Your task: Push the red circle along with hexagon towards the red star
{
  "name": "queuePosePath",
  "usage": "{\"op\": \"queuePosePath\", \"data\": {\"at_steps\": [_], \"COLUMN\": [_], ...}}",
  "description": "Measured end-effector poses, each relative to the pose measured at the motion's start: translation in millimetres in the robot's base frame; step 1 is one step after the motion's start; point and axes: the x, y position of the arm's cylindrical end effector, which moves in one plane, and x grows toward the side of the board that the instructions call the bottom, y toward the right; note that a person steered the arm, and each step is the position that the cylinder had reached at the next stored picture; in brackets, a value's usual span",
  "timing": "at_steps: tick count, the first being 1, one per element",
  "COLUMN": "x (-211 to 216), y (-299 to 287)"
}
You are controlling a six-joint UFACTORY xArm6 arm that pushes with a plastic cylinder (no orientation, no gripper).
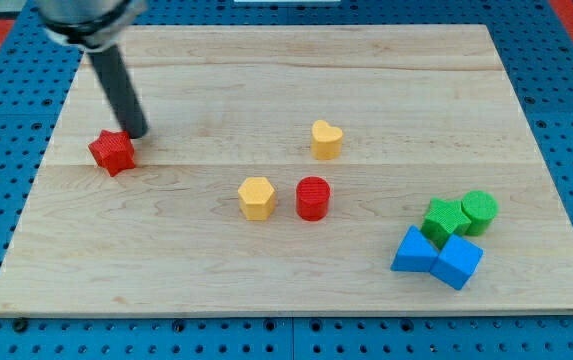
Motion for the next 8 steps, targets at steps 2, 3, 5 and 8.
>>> {"op": "queuePosePath", "data": {"at_steps": [2,3,5,8], "x": [45,35,45,115], "y": [-38,-55,116,178]}}
